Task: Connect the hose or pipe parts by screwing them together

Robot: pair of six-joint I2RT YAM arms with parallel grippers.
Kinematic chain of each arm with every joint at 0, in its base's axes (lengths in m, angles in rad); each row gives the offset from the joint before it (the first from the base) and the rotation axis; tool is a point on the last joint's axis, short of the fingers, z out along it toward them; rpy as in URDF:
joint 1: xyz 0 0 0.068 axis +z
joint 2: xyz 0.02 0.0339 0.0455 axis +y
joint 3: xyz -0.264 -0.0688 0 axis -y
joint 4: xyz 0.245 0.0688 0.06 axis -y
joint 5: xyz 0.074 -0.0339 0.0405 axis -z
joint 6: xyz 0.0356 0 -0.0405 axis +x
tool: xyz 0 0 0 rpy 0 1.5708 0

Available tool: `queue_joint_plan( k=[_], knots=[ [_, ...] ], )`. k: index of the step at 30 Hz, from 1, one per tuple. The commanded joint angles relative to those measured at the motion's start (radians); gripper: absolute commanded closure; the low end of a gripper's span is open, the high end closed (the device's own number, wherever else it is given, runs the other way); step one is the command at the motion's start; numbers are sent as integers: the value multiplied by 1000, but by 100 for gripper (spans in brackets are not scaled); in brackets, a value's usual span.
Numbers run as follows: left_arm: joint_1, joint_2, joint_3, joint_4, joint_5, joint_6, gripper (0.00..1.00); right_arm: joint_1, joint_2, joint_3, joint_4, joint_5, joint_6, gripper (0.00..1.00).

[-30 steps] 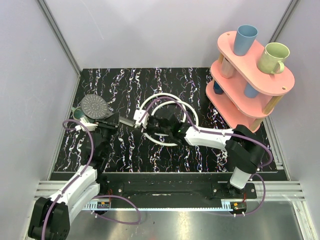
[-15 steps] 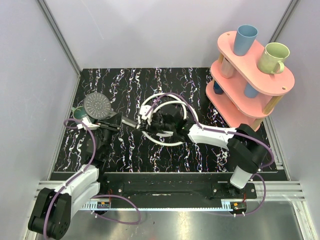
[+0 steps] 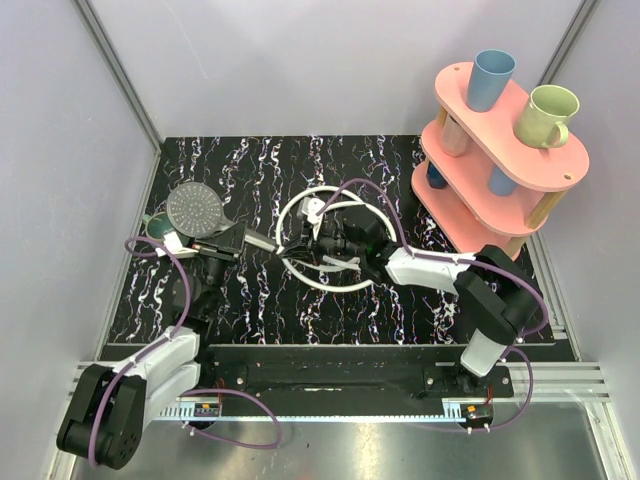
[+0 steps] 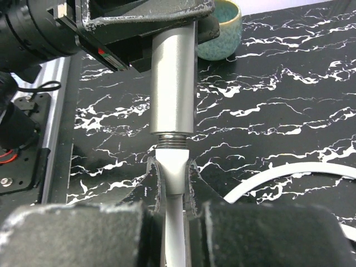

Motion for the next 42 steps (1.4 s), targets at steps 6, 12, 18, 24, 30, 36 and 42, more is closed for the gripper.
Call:
queue_joint_plan(
  k=[6, 12, 18, 24, 30, 36, 42],
  knots=[
    [-32, 72, -22, 280, 265, -21, 100, -114, -42, 15, 386, -27, 183, 100],
    [-32, 142, -15, 389, 301, -13, 100, -151, -23, 11, 449, -69, 269, 100],
    [-32, 208, 14, 477, 377, 28, 100, -194, -5, 6, 535, -112, 383, 100],
    [-32, 221, 27, 509, 425, 139, 100, -235, 26, 12, 622, -155, 524, 100],
    [-32, 228, 54, 527, 475, 220, 100, -259, 61, 26, 666, -196, 619, 100],
    [-32, 294, 126, 584, 560, 261, 100, -295, 121, 32, 795, -259, 768, 100],
    [-33, 370, 188, 616, 701, 289, 100, -340, 164, 50, 878, -314, 887, 100]
  ],
)
